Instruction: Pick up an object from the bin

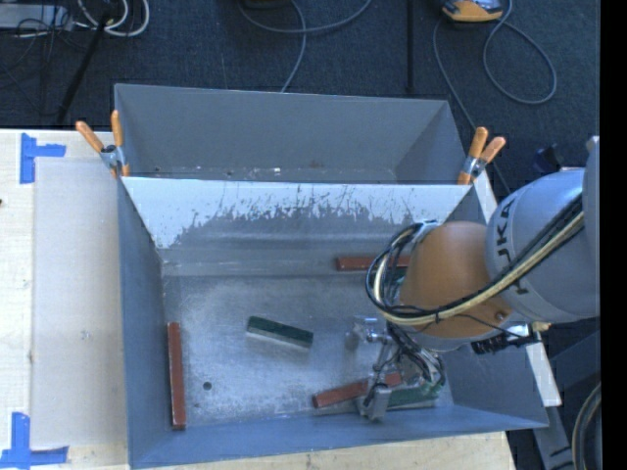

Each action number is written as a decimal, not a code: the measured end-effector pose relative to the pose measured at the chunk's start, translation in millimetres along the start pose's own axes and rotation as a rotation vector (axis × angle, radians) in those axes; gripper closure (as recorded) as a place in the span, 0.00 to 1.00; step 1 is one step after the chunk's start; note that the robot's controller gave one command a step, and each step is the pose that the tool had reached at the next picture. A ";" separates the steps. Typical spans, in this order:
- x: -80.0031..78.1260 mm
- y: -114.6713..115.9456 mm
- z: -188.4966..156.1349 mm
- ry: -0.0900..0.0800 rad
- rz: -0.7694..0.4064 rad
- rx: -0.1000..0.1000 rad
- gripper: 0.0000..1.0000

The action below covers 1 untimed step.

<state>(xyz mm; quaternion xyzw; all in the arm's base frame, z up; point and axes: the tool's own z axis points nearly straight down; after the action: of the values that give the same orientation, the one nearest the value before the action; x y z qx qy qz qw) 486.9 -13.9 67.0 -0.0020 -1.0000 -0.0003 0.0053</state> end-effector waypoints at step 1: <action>15.7 0.7 -33.1 -0.013 -0.172 0.002 0.00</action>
Offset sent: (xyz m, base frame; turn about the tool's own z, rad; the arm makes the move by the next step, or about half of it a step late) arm -0.0164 0.0000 0.0330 -0.1719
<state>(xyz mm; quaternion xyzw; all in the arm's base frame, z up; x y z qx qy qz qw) 471.5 -13.2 100.3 0.0838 -0.9965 0.0000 -0.0012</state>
